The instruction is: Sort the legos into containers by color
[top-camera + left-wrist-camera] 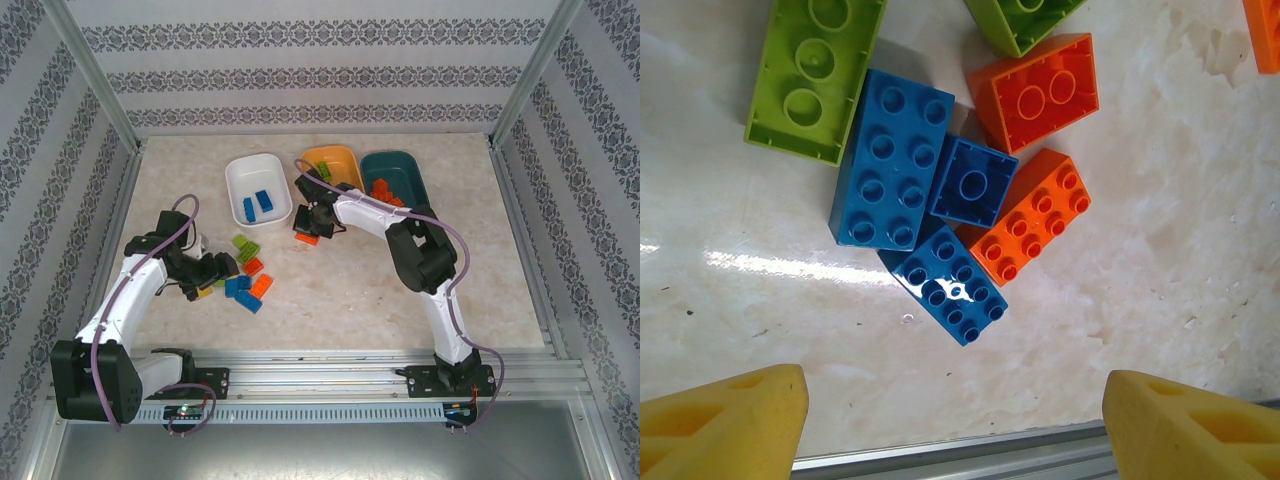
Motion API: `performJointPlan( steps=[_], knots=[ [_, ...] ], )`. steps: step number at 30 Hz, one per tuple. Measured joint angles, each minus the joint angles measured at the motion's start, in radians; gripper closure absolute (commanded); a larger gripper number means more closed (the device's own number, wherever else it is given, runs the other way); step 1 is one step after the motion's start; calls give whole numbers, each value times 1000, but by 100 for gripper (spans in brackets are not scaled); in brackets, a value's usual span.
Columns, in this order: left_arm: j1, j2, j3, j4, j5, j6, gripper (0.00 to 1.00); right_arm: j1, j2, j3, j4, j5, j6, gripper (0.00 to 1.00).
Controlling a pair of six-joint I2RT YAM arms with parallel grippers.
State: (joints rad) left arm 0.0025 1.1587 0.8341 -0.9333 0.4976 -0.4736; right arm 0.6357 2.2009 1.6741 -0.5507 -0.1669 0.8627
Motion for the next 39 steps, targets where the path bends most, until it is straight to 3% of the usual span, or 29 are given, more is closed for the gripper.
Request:
performJointPlan(
  steps=[9,11,13,14,16,20,29,39],
  knots=[
    [0,-2,-1,3,0,0,21,40,-230,-258,-87,29,-29,100],
    [0,-6,-1,4,0,0,21,56,-306,-313,-117,37,-31,80],
    [0,-10,-2,5,0,0,21,64,-380,-352,-146,51,-30,46],
    [0,-11,-2,6,0,0,21,67,-405,-360,-158,59,-29,38],
    [0,-11,-3,7,0,0,21,67,-441,-361,-181,76,-29,30],
    [0,-12,-5,7,1,0,21,66,-411,-320,-213,89,-33,24],
    [0,-19,-6,7,4,0,20,67,-146,-99,-281,100,-51,12],
    [0,-20,-6,7,3,0,20,53,-6,85,-363,111,-43,12]
  ],
)
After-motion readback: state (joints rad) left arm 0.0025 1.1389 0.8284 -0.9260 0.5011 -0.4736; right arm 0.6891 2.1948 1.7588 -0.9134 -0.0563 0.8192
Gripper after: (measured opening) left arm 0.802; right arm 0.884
